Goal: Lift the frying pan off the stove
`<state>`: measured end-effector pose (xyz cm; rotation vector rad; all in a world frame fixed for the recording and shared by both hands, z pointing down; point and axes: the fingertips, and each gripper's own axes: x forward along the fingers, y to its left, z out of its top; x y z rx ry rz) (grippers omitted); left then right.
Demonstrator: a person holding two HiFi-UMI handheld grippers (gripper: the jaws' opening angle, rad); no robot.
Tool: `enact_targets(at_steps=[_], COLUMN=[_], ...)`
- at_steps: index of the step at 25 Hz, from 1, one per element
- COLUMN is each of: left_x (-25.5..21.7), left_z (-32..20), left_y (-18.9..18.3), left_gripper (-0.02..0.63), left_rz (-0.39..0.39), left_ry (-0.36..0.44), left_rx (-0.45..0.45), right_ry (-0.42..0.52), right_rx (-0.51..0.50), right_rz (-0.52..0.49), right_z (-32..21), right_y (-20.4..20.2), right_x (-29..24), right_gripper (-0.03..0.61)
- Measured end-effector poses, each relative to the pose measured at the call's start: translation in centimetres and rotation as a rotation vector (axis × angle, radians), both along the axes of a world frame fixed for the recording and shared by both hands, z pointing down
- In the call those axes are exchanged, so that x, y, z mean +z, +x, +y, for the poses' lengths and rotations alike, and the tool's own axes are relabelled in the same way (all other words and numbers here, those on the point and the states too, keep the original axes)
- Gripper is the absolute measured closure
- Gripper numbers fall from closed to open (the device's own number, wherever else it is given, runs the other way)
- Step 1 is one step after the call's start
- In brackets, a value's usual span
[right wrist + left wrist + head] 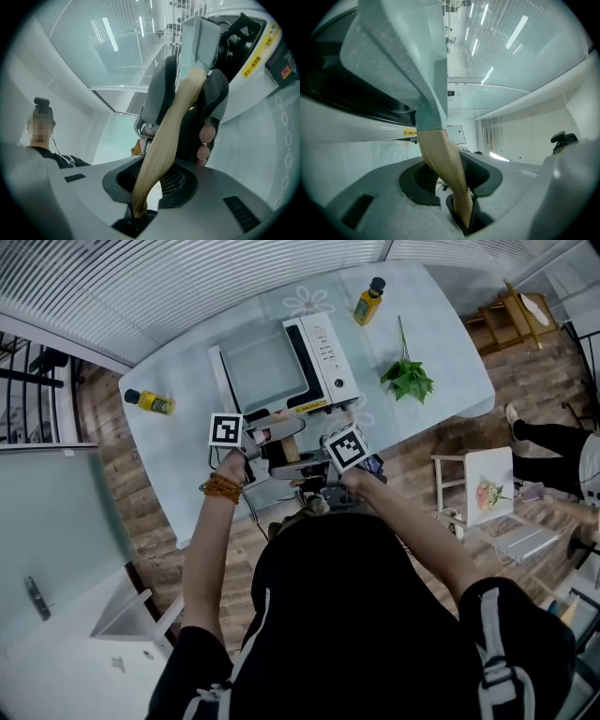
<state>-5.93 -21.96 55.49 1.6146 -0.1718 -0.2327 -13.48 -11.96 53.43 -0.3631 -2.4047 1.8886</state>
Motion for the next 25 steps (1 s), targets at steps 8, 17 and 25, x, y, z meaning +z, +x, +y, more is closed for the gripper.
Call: enact_targets(at_steps=[8, 17, 25], left_x=[-1.5, -5.2, -9.0], left_z=[0.7, 1.9, 3.1], left_y=[-0.3, -0.1, -0.1], left_gripper=[0.476, 0.476, 0.476], left_rz=[-0.015, -0.016, -0.036], left_ry=[0.032, 0.11, 0.184], left_rx=[0.0, -0.001, 0.006], right_ry=[0.043, 0.134, 0.208], right_rx=[0.003, 0.001, 0.007], right_rz=[-0.016, -0.029, -0.042], right_z=[0.8, 2.1, 3.3], right_y=[-0.3, -0.2, -0.1], right_x=[-1.1, -4.1, -7.4], right_gripper=[0.517, 0.515, 0.514])
